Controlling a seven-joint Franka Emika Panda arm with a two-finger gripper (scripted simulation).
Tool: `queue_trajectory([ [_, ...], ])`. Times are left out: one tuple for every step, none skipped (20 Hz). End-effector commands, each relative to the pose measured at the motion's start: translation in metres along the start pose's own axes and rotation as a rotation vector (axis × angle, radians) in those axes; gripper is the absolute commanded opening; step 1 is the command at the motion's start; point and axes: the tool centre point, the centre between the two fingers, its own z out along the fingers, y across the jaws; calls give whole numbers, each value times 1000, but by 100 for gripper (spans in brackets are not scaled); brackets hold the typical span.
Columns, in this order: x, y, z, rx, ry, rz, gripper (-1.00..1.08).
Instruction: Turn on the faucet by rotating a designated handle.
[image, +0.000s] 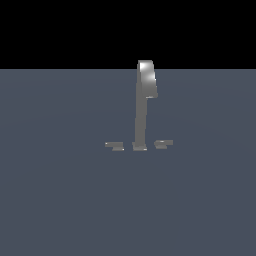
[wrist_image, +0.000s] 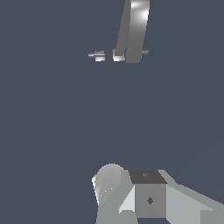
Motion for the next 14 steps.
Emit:
queue_trajectory([
  [-3,-2,39,22,-94,24,14],
  [0,-1,41,24,-101,26,14],
  [14,2,57,-4,-96,15,-20],
  [21,-21,76,-45,-112,-35,-5],
  [28,0,92,-2,-135,52,26],
  [23,3,124,35,-188,129,12],
  [24,6,126,39,-192,136,12],
  [29,-15,140,40,-204,127,4],
  [39,8,151,18,-204,207,33],
  [43,-3,168,-24,-212,188,-55],
  [53,-7,175,23,-211,247,-32],
  [36,0,206,55,-265,325,-64],
  [39,11,212,64,-280,347,-64],
  [49,-23,218,59,-272,326,79],
])
